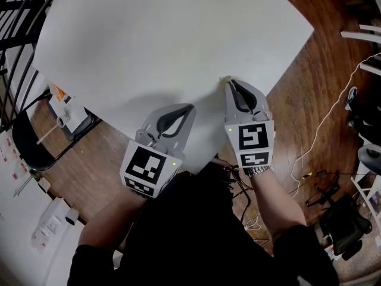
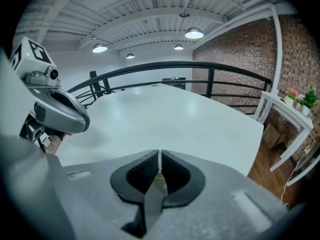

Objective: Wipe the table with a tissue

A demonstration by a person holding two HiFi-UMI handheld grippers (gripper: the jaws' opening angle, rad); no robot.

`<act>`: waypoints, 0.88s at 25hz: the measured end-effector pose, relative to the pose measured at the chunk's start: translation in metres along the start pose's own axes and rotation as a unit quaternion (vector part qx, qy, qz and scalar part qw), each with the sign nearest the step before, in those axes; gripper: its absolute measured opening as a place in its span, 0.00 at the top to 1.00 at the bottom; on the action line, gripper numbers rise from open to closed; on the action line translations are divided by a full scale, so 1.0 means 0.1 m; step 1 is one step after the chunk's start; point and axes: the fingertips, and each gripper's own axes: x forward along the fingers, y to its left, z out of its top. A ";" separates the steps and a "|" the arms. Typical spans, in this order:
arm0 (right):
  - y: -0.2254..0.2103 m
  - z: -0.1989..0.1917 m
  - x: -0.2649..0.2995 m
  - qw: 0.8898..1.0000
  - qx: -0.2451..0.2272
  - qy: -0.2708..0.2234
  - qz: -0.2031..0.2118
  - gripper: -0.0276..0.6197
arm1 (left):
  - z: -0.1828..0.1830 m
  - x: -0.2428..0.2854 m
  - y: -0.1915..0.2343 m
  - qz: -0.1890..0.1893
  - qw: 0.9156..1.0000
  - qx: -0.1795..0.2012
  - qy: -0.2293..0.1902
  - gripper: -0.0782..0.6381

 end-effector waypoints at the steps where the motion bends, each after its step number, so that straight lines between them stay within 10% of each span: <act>1: -0.02 0.00 -0.01 1.000 0.000 0.000 -0.001 0.95 | 0.00 0.01 -0.01 0.000 1.000 0.000 0.000 0.88; 22: -0.24 -0.01 -0.04 0.999 0.035 -0.005 -0.020 0.95 | 0.06 -0.03 -0.09 0.014 1.000 0.004 -0.008 0.88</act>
